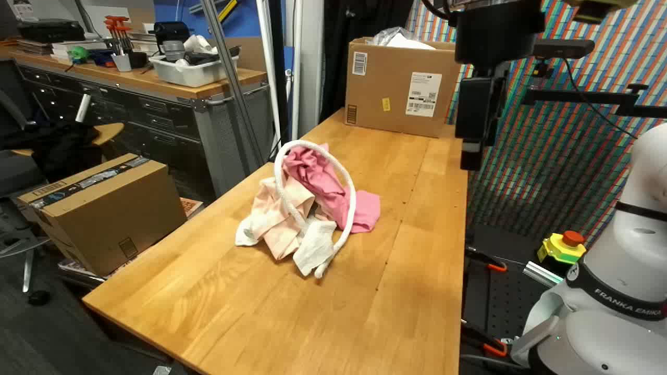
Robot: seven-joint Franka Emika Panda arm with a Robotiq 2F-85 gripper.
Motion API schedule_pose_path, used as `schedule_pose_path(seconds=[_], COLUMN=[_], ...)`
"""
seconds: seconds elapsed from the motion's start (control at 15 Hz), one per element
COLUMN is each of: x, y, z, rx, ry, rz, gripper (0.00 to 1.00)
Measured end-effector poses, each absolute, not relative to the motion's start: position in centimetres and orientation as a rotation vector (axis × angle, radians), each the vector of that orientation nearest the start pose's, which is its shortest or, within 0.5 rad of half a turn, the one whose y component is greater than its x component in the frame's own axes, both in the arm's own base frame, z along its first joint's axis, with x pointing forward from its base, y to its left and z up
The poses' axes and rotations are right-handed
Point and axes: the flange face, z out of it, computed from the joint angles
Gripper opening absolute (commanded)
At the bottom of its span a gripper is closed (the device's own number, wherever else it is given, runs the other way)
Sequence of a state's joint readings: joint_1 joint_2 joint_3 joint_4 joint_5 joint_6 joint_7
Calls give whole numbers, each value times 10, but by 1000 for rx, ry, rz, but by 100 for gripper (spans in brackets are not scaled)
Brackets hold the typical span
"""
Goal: Separate the items on the table.
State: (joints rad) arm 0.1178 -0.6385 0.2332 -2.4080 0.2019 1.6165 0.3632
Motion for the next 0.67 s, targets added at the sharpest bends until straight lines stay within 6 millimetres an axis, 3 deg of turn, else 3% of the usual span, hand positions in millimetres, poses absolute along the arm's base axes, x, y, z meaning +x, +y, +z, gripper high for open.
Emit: schedule_pose_path(seconds=[0.33, 0.67], x=[314, 318], y=[149, 146], z=[522, 516], rx=[-3118, -3135], ry=[144, 142], rz=[246, 263], gripper=[100, 100])
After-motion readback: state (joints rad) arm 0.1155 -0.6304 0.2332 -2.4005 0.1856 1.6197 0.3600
